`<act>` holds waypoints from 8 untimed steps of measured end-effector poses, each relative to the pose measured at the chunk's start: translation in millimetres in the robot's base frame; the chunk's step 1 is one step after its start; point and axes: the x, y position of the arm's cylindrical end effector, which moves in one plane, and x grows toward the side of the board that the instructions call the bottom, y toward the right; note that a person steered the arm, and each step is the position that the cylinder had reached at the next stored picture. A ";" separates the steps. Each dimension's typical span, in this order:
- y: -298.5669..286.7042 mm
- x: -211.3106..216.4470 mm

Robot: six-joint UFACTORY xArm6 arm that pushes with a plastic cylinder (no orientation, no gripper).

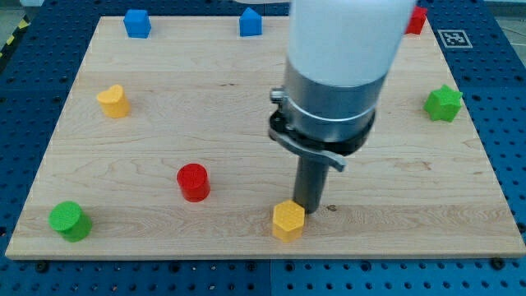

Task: Move the red circle to the bottom right corner

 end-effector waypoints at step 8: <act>-167.9 -31.2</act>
